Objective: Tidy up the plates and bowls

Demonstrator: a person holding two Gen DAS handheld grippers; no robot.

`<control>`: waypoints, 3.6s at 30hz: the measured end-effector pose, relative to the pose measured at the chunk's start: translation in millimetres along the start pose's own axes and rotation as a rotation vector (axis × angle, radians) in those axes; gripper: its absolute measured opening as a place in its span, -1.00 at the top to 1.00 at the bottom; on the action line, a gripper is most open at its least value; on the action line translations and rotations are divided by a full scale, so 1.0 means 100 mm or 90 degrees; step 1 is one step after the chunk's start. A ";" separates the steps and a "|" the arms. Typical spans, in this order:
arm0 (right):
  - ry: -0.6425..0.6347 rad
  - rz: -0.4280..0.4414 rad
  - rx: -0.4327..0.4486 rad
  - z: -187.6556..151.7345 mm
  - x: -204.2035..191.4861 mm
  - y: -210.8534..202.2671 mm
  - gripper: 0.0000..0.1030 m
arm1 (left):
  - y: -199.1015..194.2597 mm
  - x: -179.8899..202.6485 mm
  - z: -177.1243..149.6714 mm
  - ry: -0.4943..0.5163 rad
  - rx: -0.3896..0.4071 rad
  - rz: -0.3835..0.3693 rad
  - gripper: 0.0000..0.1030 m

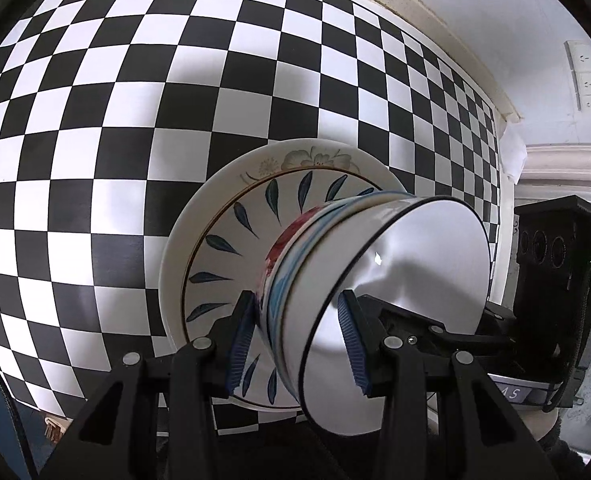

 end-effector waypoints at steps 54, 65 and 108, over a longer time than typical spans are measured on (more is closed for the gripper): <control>0.036 -0.365 0.373 -1.29 -0.85 -1.79 -0.72 | -1.55 0.47 -1.03 0.107 0.371 0.292 -0.73; -0.011 -0.373 0.441 -1.95 -1.12 -2.27 -0.73 | -1.96 0.70 -1.68 0.065 0.474 0.265 -0.77; -0.017 -0.406 0.569 -4.38 -2.14 -2.30 -0.74 | -2.24 0.54 -3.93 0.095 0.550 0.266 -0.77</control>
Point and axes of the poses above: each gripper's, at about its wrist camera, not at the fingertips, and y roughly the way its jaws point, x to its right, z to its top, the point moved 10 cm from there along y, roughly the way its jaws point, and after that the axes turned 15 degrees about -x, right-handed, at the moved point
